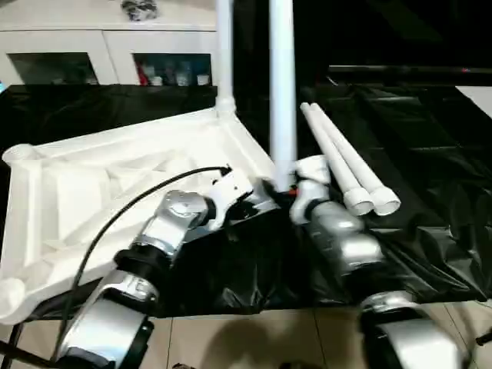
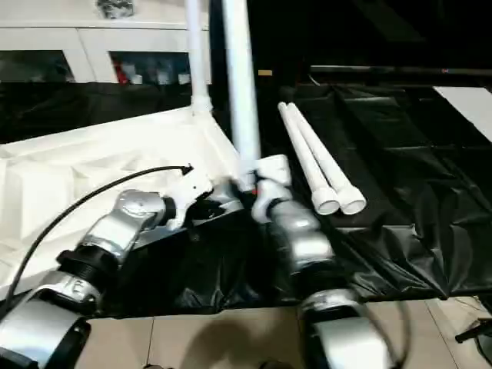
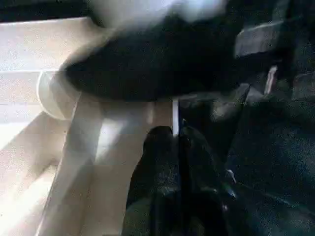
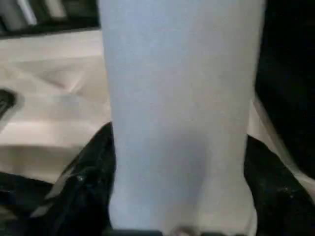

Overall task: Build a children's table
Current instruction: Insert table leg to table base

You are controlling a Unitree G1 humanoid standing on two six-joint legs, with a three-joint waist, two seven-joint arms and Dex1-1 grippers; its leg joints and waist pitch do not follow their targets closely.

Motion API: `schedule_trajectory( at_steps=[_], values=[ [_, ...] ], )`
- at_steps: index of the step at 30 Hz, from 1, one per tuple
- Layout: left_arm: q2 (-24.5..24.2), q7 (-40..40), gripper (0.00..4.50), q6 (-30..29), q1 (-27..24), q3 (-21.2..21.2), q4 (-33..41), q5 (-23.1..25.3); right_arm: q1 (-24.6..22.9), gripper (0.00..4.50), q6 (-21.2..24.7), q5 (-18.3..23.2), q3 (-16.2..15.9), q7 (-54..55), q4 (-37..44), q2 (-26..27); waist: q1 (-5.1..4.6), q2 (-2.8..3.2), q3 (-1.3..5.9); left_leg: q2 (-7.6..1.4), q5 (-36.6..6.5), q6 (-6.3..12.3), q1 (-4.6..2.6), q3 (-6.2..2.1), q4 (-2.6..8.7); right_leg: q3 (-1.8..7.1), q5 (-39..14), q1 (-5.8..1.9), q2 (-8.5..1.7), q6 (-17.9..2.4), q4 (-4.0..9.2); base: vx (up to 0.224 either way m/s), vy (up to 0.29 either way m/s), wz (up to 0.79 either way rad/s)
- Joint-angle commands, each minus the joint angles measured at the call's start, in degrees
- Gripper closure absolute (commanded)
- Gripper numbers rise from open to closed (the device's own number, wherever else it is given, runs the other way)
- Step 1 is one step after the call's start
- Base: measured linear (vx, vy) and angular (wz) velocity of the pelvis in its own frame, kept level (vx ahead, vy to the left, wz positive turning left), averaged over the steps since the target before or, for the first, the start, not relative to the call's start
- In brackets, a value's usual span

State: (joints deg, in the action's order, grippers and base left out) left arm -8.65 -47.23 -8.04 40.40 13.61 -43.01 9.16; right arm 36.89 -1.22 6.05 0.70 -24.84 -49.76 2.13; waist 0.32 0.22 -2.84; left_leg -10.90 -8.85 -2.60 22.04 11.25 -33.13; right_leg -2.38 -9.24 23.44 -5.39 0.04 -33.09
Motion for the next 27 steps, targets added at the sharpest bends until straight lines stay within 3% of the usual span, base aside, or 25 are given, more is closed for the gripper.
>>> schedule_trajectory(
  at_steps=[1,2,5,11,12,13,16,17,20,23,25,27],
  values=[
    [0.79,0.90,4.50,2.24,0.45,-0.34,2.12,-0.67,-0.75,1.75,0.60,0.43,0.21,-0.02,-3.57,0.18,0.12,0.01,3.60,-1.94,-23.89,0.76,-1.69,-1.04,4.28,1.47,-21.34,-1.12,-2.39,-11.08,4.68,0.000,0.000,0.00],
    [0.66,1.02,4.50,2.18,0.32,-0.33,2.18,-0.61,-0.67,1.75,0.11,0.48,0.31,-0.12,-3.82,0.25,0.31,0.14,3.72,-2.00,-21.90,0.95,-1.39,-0.95,4.38,1.52,-17.32,-1.56,-2.24,-12.07,4.06,0.000,0.000,0.00],
    [-0.11,1.08,4.50,2.33,-0.30,-0.38,2.86,-0.59,-0.58,1.75,-1.65,1.00,1.23,-0.27,-3.89,0.33,0.35,0.08,3.87,-1.90,-19.90,1.59,-1.18,-0.81,4.29,1.48,-14.47,-2.00,-2.31,-12.68,3.74,0.000,0.000,0.00],
    [-2.14,-1.27,4.50,5.22,-2.29,-2.03,6.36,-3.69,-0.72,1.75,-3.35,2.96,2.52,-4.05,-1.79,-0.77,0.45,0.16,3.95,-2.01,-18.36,2.19,-1.00,-0.80,4.24,1.38,-14.26,-2.32,-2.37,-12.84,3.56,0.000,0.000,0.00],
    [-2.65,-4.74,4.23,4.62,-2.95,-3.28,8.22,-6.36,-0.91,1.75,-3.41,3.54,2.34,-6.09,-0.90,-1.36,0.51,0.13,3.97,-2.02,-17.79,2.33,-0.99,-0.80,4.22,1.37,-13.61,-2.39,-2.41,-13.17,3.47,0.000,0.000,0.00],
    [-2.88,-5.29,4.23,4.14,-3.10,-3.58,8.73,-6.84,-0.97,1.75,-3.40,3.67,2.29,-6.60,-0.63,-1.55,0.54,0.16,4.01,-1.98,-17.22,2.57,-0.95,-0.73,4.16,1.37,-12.81,-2.41,-2.38,-13.52,3.40,0.000,0.000,0.00],
    [-5.03,-10.13,3.95,2.36,-4.24,-4.17,11.95,-9.20,-1.57,1.75,-3.09,4.74,2.19,-10.19,1.53,-2.72,0.83,0.23,4.64,-2.05,-11.21,4.48,-0.86,-0.55,3.60,1.36,-4.05,-2.74,-2.24,-15.61,2.18,0.000,0.000,0.00],
    [-6.10,-12.52,3.95,1.25,-4.77,-4.62,13.52,-10.63,-2.09,1.75,-2.32,5.66,2.28,-12.19,3.25,-3.32,0.84,0.08,4.47,-2.07,-9.71,5.53,-0.82,-0.39,3.50,1.28,-1.50,-2.60,-2.08,-16.55,2.03,0.000,0.000,0.00],
    [-7.87,-15.85,3.63,-1.53,-5.46,-6.05,15.95,-13.31,-3.21,1.75,-0.35,7.72,2.53,-16.04,6.86,-4.54,1.37,0.24,4.25,-2.23,-10.42,5.95,-1.10,-0.28,3.56,1.25,-3.30,-2.56,-2.11,-16.52,2.03,0.000,0.000,0.00],
    [-10.42,-21.26,3.46,-5.73,-5.72,-8.22,17.96,-17.72,-4.69,1.75,3.71,11.43,2.87,-21.66,11.89,-6.11,2.08,0.41,4.05,-2.29,-10.97,5.07,-1.19,-0.09,3.69,1.12,-5.08,-2.57,-1.73,-16.06,2.02,0.000,0.000,0.00],
    [-11.82,-24.68,3.27,-10.30,-4.77,-11.09,18.22,-22.71,-6.03,1.75,7.82,14.75,2.48,-26.91,16.27,-7.55,2.24,0.73,4.00,-2.08,-12.89,3.93,-1.31,-0.06,3.76,1.11,-6.95,-2.58,-1.62,-15.84,2.10,0.000,0.000,0.00],
    [-11.62,-26.21,3.11,-14.22,-3.05,-13.94,17.64,-27.14,-7.22,1.75,11.39,17.38,1.51,-31.35,20.03,-9.00,2.26,0.68,3.88,-2.09,-14.15,3.24,-1.29,-0.11,3.87,1.10,-8.46,-2.51,-1.66,-15.71,2.27,0.000,0.000,0.00]
  ],
)
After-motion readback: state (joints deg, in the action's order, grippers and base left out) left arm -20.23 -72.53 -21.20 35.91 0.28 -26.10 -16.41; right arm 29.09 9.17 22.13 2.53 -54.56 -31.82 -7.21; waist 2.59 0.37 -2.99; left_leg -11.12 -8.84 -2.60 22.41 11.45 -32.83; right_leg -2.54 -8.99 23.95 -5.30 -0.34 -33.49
